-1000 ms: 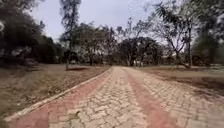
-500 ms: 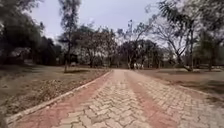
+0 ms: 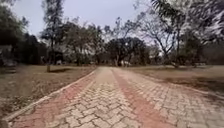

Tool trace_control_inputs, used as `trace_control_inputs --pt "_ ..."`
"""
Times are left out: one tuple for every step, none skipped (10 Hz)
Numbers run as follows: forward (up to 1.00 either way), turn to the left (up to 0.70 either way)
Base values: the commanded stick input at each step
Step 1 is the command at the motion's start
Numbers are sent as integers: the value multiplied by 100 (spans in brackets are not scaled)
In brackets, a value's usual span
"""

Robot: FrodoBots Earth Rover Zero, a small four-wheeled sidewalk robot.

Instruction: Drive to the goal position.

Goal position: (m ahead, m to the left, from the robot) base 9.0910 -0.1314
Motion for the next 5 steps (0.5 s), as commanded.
trace_control_inputs --pt "70 0" --pt "70 0" --pt "70 0" --pt "70 0" --pt "70 0"
